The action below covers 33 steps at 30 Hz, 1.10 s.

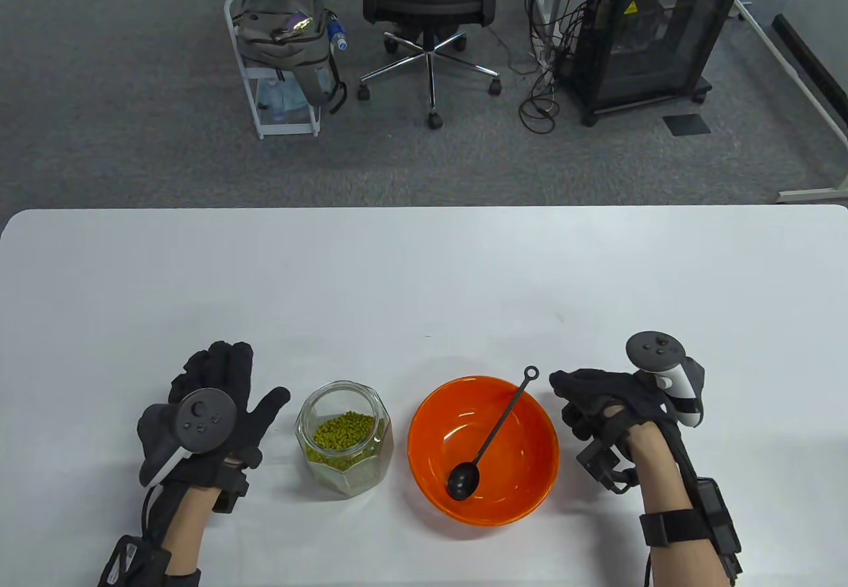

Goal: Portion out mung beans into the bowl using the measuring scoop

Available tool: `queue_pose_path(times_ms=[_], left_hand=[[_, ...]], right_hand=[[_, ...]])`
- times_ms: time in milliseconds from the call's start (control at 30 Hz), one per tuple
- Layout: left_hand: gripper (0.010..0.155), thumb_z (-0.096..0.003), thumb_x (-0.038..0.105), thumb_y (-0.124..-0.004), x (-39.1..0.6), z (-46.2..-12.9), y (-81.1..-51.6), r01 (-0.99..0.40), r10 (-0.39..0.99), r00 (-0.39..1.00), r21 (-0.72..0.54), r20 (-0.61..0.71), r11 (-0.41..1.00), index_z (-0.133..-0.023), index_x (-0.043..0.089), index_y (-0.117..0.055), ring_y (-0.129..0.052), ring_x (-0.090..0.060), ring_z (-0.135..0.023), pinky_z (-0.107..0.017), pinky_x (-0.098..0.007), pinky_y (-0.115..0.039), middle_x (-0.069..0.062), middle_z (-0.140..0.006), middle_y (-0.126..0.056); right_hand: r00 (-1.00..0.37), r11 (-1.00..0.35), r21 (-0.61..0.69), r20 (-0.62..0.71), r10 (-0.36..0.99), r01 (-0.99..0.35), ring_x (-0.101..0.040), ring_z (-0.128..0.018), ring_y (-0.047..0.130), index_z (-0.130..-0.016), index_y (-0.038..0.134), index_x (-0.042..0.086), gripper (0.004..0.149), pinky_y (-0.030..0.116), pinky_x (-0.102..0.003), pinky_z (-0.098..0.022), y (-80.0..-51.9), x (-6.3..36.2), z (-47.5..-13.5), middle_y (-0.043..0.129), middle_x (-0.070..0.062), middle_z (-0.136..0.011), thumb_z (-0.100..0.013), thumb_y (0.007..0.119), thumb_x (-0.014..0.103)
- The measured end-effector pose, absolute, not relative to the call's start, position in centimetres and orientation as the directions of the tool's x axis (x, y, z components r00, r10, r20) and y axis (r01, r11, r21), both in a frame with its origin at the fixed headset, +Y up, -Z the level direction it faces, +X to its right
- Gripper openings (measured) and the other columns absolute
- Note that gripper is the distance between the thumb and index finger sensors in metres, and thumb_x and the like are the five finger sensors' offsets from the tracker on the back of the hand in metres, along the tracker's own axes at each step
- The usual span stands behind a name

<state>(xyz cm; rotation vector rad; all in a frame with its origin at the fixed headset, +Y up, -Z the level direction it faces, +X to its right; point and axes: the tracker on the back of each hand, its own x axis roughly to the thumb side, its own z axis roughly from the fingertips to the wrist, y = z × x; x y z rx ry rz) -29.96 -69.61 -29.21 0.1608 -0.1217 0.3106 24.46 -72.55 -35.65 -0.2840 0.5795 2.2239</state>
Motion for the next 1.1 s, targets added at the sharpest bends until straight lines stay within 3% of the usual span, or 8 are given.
queue_pose_path(times_ms=[100,367,567,700,1100], left_hand=[[0.091,-0.0516,0.076,-0.057,-29.9,-29.2,-69.6,-0.314,0.294,0.944,0.138,0.147,0.939,-0.114,0.011,-0.041,-0.041,-0.063,-0.105,-0.07,-0.078,-0.04,-0.025,-0.119,-0.04],[0.091,-0.0515,0.076,-0.057,-29.9,-29.2,-69.7,-0.317,0.296,0.943,0.134,0.153,0.939,-0.114,0.012,-0.041,-0.041,-0.063,-0.105,-0.07,-0.078,-0.04,-0.025,-0.119,-0.04],[0.091,-0.0516,0.076,-0.057,-29.9,-29.3,-69.7,-0.315,0.295,0.944,0.129,0.15,0.94,-0.114,0.011,-0.041,-0.041,-0.063,-0.105,-0.07,-0.078,-0.04,-0.025,-0.119,-0.04],[0.091,-0.0516,0.076,-0.057,-29.9,-29.2,-69.7,-0.313,0.294,0.944,0.127,0.15,0.941,-0.114,0.011,-0.041,-0.041,-0.063,-0.105,-0.07,-0.078,-0.04,-0.025,-0.119,-0.04],[0.091,-0.0516,0.076,-0.057,-29.8,-29.3,-69.6,-0.316,0.296,0.943,0.133,0.15,0.94,-0.114,0.011,-0.041,-0.041,-0.063,-0.105,-0.07,-0.078,-0.04,-0.025,-0.119,-0.04]], right_hand=[[-0.676,-0.58,0.347,-0.386,0.628,-0.737,-0.033,-0.05,0.093,-0.09,0.08,0.009,0.07,0.083,-0.039,-0.031,-72.2,23.3,-36.7,0.084,-0.02,-0.081,-0.043,0.08,0.061],[-0.686,-0.551,0.408,-0.429,0.588,-0.728,-0.033,-0.049,0.092,-0.087,0.082,0.009,0.07,0.082,-0.041,-0.032,-72.5,22.2,-39.4,0.087,-0.018,-0.078,-0.04,0.084,0.06],[-0.685,-0.529,0.436,-0.435,0.585,-0.728,-0.032,-0.046,0.094,-0.082,0.086,0.01,0.064,0.083,-0.041,-0.031,-73.2,21.6,-40.5,0.09,-0.016,-0.074,-0.04,0.085,0.059],[-0.671,-0.514,0.433,-0.436,0.6,-0.741,-0.03,-0.043,0.095,-0.073,0.092,0.014,0.05,0.084,-0.041,-0.03,-73.3,21.4,-40.8,0.094,-0.013,-0.07,-0.041,0.088,0.053],[-0.672,-0.556,0.392,-0.289,0.681,-0.732,-0.026,-0.034,0.099,-0.067,0.096,0.014,0.043,0.086,-0.039,-0.026,-69.3,20.9,-39.3,0.099,-0.012,-0.061,-0.042,0.091,0.049]])
